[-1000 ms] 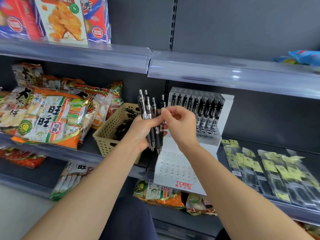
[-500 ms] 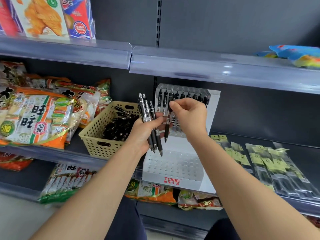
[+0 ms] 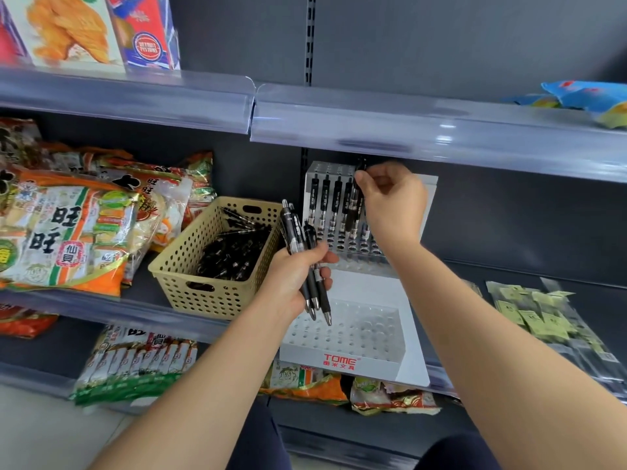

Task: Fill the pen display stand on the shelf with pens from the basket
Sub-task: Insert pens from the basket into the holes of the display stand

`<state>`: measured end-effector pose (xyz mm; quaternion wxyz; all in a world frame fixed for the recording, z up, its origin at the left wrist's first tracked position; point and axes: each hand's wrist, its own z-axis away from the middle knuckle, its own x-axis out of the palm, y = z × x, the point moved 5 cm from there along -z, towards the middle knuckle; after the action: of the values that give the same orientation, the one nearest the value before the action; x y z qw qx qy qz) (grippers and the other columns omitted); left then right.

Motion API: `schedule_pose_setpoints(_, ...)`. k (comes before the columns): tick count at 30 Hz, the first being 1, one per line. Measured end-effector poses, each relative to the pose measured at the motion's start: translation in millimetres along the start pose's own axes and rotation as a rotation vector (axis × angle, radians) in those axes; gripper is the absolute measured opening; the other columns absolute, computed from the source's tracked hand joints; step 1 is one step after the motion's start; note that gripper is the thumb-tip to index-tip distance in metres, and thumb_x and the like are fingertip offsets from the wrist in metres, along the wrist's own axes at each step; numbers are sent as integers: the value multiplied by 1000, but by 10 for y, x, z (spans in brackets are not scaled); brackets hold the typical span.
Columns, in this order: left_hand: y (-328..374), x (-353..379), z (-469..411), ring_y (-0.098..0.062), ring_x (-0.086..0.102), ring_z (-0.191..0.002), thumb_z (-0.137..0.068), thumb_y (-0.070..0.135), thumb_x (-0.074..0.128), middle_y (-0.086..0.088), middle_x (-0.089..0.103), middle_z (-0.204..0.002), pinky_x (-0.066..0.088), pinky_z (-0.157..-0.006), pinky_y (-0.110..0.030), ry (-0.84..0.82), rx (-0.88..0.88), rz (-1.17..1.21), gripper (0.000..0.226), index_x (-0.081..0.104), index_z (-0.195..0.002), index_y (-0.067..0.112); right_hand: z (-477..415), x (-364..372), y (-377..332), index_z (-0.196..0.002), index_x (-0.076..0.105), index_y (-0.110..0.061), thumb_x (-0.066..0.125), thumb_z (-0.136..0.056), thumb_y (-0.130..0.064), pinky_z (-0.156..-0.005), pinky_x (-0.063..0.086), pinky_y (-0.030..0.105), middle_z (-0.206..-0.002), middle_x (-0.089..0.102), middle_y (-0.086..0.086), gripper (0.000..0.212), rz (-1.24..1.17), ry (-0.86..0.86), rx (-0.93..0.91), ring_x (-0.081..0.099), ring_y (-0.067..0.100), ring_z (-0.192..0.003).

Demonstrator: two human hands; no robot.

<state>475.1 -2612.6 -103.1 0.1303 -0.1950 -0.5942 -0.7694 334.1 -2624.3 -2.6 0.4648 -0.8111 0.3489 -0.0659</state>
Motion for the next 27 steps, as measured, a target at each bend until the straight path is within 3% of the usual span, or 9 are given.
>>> schedule_pose_setpoints(11, -77, -90, -17, -18, 54, -47, -87, 8, 67, -10, 65, -74, 50, -47, -26, 30, -25, 28, 7, 62, -85, 4, 27, 131, 108, -94, 70, -12, 67, -88, -26, -73, 53, 30, -79, 67, -5, 15, 92, -3, -4, 62, 13, -73)
schedule_pose_setpoints(16, -75, -137, -40, -20, 56, -50, -86, 8, 69, -8, 63, -71, 52, -48, -28, 66, 8, 22, 8, 62, -83, 5, 54, 136, 133, -84, 72, -16, 66, -88, -30, -64, 47, 24, -69, 65, -5, 16, 237, -59, 39, 62, 14, -66)
schedule_pose_setpoints(20, -74, -147, -52, -19, 57, -49, -86, 8, 68, -8, 62, -70, 52, -48, -29, 84, 17, 22, 8, 62, -83, 4, 79, 184, 163, -75, 71, -13, 65, -88, -30, -65, 54, 30, -71, 71, 4, 22, 367, -133, 45, 65, 23, -67)
schedule_pose_setpoints(24, -62, -145, -60, -19, 58, -50, -86, 8, 69, -9, 62, -71, 52, -48, -29, 90, 26, 22, 8, 62, -84, 5, 97, 204, 169, -79, 73, -7, 63, -88, -29, -64, 56, 34, -73, 71, 11, 26, 461, -152, 16, 66, 29, -69)
schedule_pose_setpoints(27, -54, -135, -59, -19, 59, -51, -85, 8, 70, -8, 62, -71, 53, -49, -30, 83, 26, 26, 8, 62, -86, 5, 98, 221, 178, -78, 73, -9, 62, -90, -30, -59, 51, 29, -71, 70, 9, 27, 512, -168, 0, 65, 27, -66)
